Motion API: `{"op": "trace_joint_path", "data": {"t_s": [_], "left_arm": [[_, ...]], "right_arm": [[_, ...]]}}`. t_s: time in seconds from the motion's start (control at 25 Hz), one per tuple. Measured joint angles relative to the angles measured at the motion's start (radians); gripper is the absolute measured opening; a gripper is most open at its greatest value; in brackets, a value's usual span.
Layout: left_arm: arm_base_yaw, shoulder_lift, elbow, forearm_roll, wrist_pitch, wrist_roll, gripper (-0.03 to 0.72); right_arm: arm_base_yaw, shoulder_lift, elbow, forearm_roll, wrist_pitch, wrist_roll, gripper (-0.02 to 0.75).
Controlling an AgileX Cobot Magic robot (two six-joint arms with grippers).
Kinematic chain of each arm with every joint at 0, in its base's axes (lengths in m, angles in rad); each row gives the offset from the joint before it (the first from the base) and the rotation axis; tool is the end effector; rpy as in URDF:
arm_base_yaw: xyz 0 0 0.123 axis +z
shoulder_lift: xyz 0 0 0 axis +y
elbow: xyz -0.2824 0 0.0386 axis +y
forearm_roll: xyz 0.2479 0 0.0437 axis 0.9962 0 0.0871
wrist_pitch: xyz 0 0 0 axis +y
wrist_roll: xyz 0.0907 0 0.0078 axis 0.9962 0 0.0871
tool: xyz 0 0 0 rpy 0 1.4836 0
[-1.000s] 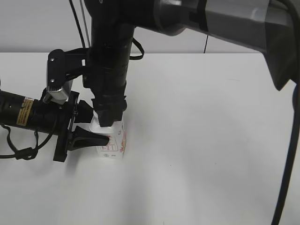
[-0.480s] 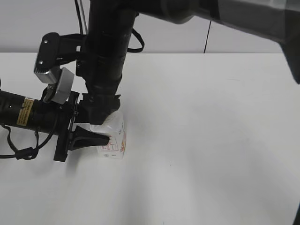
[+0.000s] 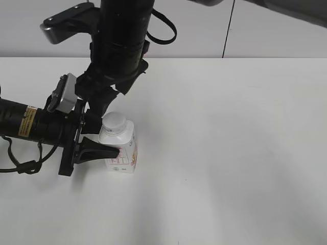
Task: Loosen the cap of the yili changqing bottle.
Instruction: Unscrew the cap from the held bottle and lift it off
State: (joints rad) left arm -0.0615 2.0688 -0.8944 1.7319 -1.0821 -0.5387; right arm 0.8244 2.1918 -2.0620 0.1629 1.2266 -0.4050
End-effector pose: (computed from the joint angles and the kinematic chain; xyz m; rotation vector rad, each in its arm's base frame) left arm 0.3079 -0.0984 0.0969 1.5359 1.5863 -0.8969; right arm 0.3117 0.3575 0.2556 -1.6142 2.3654 0.3175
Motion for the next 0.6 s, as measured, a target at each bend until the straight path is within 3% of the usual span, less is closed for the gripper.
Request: {"op": "trace_joint_path", "data": {"t_s": [0.2, 0.6], "left_arm": [[0.0, 0.0, 0.0, 0.0, 0.0, 0.0, 0.367], [0.0, 0.0, 0.0, 0.0, 0.0, -0.001, 0.367]], "right_arm": [[0.0, 0.0, 0.0, -0.051, 0.0, 0.405, 0.579], [0.0, 0.024, 0.001, -0.034, 0.0, 0.499, 0.579]]}}
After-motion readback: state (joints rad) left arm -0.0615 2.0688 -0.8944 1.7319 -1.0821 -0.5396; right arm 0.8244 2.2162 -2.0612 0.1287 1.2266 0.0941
